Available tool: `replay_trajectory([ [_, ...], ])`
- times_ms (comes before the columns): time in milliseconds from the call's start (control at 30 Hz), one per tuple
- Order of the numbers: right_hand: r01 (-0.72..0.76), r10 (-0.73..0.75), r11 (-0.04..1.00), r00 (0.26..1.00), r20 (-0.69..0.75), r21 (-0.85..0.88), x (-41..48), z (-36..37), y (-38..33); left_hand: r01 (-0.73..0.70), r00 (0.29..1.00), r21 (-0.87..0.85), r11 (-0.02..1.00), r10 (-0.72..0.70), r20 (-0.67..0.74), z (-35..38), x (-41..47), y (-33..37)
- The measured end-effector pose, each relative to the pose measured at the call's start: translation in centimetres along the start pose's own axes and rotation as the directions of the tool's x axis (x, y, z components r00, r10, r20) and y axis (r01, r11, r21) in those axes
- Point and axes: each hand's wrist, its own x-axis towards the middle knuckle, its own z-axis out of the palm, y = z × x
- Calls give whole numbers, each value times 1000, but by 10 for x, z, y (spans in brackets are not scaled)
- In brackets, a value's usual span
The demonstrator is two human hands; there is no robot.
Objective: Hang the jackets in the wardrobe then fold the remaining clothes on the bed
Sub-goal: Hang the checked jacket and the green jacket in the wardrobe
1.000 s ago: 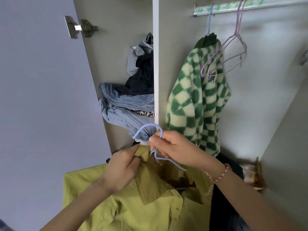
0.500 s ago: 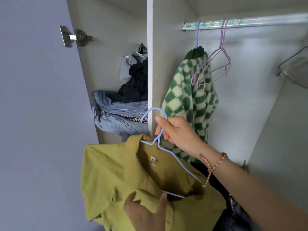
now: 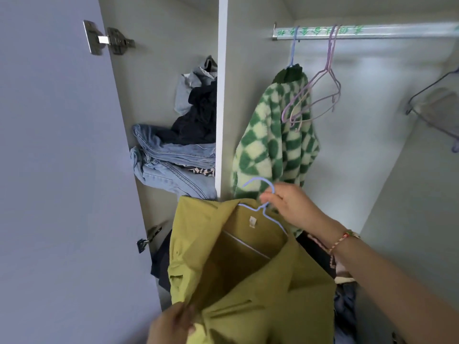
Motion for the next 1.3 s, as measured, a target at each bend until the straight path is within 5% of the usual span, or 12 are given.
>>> replay_trajectory([
  [167, -170, 157, 962, 985, 76, 215, -10, -15, -6, 22, 993, 247, 969, -51, 111, -16, 13, -33],
  [234, -143, 120, 956, 987, 106, 257, -12, -20, -23, -65, 992, 351, 934, 21, 128, -17, 14, -3],
  [300, -96, 79, 959, 994, 73, 267, -12, -31, -37, -216, 965, 435, 874, 260, -43, -19, 21, 27],
  [400, -34, 21, 954, 999, 47, 299, -15, -43, -55, -591, 649, 420, 689, 715, -259, -27, 8, 101],
  [467, -14, -5, 939, 998, 55, 342, -17, -45, -61, -674, 620, 442, 592, 778, -97, -21, 10, 134],
  [534, -6, -9, 923, 999, 38, 385, -19, -47, -63, -689, 671, 400, 605, 740, 37, -17, 17, 152],
  [667, -25, 3, 897, 999, 50, 442, -38, -68, -37, -814, 579, 133, 566, 808, 105, -5, 36, 169],
  [801, -251, 196, 956, 932, 306, 154, -83, -91, -3, -809, 568, -122, 575, 818, 88, 8, 56, 202],
  [934, -415, 260, 807, 888, 378, 420, -131, -98, 1, -783, 520, -266, 562, 827, 215, 42, 65, 240],
  [1101, -341, 410, 375, 895, 175, 862, -155, -102, -6, -733, 447, -350, 584, 800, 400, 95, 56, 278],
  [1201, -255, 512, 310, 856, 65, 916, -157, -115, -16, -729, 427, -309, 610, 759, 492, 99, 56, 313],
  [1301, -249, 540, 299, 840, 52, 921, -154, -129, -30, -801, 501, -211, 560, 820, 278, 70, 67, 355],
])
